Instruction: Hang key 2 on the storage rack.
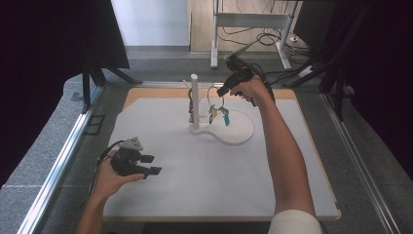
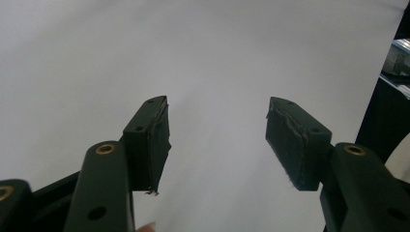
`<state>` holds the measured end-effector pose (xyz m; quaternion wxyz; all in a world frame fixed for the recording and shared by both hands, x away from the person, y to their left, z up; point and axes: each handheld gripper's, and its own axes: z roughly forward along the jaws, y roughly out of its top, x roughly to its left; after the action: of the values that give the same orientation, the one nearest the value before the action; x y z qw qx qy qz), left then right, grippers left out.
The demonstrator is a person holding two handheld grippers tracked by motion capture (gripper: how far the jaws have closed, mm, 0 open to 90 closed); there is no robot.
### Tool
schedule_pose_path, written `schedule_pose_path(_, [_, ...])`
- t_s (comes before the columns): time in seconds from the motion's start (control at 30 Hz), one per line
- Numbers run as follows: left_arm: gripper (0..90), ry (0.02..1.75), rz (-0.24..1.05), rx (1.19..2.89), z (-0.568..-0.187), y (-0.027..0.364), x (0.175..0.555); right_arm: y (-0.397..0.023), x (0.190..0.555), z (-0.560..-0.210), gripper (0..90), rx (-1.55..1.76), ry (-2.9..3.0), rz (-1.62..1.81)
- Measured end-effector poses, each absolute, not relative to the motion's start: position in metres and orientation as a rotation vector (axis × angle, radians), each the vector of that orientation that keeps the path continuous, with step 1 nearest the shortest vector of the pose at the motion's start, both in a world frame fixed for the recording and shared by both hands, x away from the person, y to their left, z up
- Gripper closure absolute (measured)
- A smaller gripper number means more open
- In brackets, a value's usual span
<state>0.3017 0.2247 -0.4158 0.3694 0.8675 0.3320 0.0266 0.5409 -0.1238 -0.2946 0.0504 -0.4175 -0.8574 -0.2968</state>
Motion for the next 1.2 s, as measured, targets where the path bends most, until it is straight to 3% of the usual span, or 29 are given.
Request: schedule_pose_path(1.2, [41.8,0.849,0.065,2.236,-0.416,0.225,0.304,-0.087,0.539,-0.323,87.2,-1.173,-2.631,-0.838])
